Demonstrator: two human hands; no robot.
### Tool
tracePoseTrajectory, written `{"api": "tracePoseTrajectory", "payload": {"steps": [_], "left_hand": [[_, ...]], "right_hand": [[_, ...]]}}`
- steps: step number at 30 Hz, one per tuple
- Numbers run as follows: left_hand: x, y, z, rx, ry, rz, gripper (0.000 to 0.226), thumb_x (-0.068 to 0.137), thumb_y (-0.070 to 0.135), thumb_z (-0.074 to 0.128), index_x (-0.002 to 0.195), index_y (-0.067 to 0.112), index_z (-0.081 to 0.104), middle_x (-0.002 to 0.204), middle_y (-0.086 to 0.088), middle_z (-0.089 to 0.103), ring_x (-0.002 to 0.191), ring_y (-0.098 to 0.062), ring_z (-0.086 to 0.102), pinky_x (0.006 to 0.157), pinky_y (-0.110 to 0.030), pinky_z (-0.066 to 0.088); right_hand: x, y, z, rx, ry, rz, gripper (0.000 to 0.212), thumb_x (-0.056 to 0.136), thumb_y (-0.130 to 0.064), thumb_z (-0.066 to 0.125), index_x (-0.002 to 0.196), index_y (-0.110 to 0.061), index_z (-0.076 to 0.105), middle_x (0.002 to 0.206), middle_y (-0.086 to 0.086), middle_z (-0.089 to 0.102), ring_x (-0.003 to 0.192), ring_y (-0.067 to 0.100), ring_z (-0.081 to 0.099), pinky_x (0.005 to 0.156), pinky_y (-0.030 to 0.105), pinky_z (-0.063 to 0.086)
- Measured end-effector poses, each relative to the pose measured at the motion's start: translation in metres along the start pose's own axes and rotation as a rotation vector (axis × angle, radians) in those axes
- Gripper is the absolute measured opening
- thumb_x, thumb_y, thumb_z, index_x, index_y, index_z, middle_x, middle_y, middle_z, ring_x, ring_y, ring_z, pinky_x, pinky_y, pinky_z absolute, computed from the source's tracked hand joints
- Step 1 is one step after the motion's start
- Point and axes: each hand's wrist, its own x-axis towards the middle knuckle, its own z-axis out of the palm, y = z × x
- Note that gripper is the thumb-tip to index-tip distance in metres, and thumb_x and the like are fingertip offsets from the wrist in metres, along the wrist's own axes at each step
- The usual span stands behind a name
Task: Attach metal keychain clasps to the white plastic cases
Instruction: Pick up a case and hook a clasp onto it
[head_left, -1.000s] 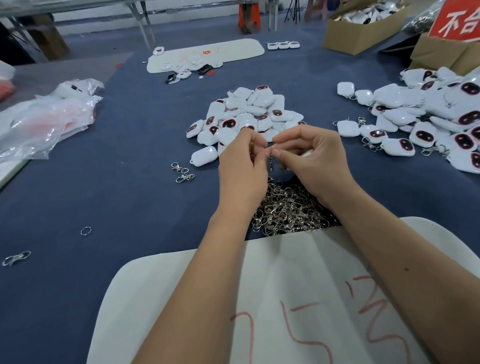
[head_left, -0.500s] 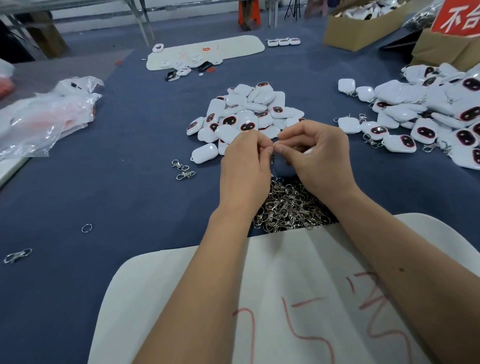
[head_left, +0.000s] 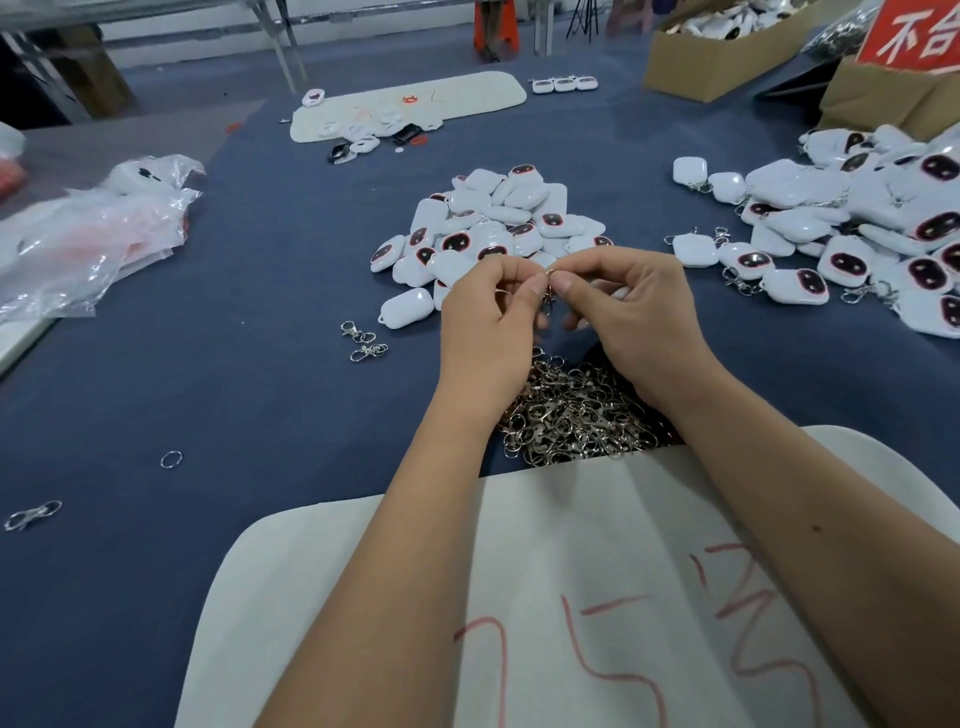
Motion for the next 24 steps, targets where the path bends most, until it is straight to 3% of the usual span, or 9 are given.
{"api": "tracePoseTrajectory", "payload": {"steps": [4, 10, 24], "left_hand": [[0.0019, -0.0014, -0.0021, -0.068, -0.015, -0.065, 0.014, 0.103, 0.011, 0.057, 0.094, 0.011, 0.068, 0.068, 0.002, 0.064, 0.063, -0.010, 0.060, 0.060, -0.027, 0.053], [0.0030, -0.0031, -0.0026, -0.070, -0.040, -0.082, 0.013, 0.102, 0.010, 0.059, 0.095, 0.010, 0.070, 0.067, 0.002, 0.064, 0.063, -0.013, 0.059, 0.062, -0.030, 0.054], [0.0036, -0.0033, -0.0042, -0.121, -0.033, -0.075, 0.009, 0.100, 0.007, 0.063, 0.097, 0.008, 0.071, 0.075, 0.004, 0.067, 0.062, -0.005, 0.061, 0.059, -0.023, 0.053]], "right_hand": [[0.0013, 0.0016, 0.0003, 0.057, -0.013, 0.035, 0.012, 0.094, -0.006, 0.073, 0.091, -0.016, 0.079, 0.072, -0.008, 0.073, 0.057, 0.009, 0.059, 0.060, 0.018, 0.049], [0.0026, 0.0030, -0.0004, 0.076, -0.011, 0.051, 0.009, 0.095, -0.004, 0.072, 0.094, -0.010, 0.079, 0.067, -0.011, 0.072, 0.056, 0.008, 0.057, 0.060, 0.017, 0.049], [0.0036, 0.0048, -0.0005, 0.111, -0.012, 0.063, 0.016, 0.094, -0.007, 0.073, 0.089, -0.020, 0.079, 0.068, -0.009, 0.073, 0.056, 0.007, 0.058, 0.061, 0.019, 0.051]]}}
